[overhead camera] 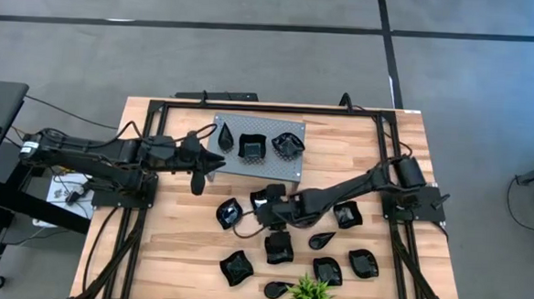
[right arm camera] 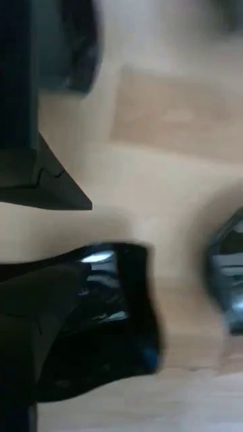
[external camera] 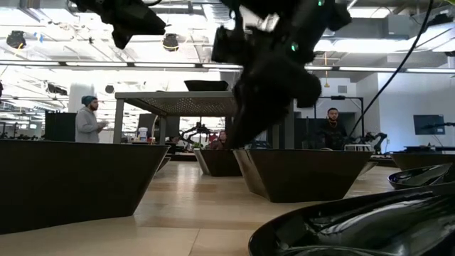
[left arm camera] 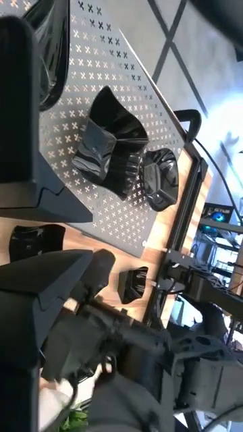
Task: Pick & Place Mini shaped plates
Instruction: Stack the black distorted square plate on top of the black distorted square plate on the shelf
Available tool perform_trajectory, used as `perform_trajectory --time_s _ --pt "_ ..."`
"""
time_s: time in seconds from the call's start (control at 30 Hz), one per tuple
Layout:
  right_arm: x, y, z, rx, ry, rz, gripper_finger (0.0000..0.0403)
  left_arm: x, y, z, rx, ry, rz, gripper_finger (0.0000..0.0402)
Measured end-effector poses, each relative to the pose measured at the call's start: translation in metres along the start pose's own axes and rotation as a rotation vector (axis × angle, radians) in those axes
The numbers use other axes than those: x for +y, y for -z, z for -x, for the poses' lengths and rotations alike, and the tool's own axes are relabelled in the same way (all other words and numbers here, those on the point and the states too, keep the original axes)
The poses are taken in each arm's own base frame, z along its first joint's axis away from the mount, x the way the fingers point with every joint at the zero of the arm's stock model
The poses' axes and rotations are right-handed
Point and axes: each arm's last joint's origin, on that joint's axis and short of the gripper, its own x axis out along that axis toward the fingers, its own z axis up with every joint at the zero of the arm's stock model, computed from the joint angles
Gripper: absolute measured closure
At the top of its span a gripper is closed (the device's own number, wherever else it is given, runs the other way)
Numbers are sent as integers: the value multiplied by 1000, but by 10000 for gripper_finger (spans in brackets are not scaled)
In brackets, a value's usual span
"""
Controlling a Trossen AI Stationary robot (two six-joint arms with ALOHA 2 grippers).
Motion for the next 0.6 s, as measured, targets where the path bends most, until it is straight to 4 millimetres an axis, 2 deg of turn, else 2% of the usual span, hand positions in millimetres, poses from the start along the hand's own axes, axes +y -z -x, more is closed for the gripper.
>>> perform_trajectory --time_s 0.17,0.3,0.4,0.6 --pt "-9 2 -9 15 20 -22 232 0 0 0 3 -1 -1 326" --pt "-13 6 -12 53 20 -21 237 0 0 0 3 -1 -1 326" --pt "-17 10 -13 90 1 -34 273 0 0 0 3 -1 -1 326" --pt "-19 6 -10 68 -60 -64 381 0 0 0 3 -1 -1 326"
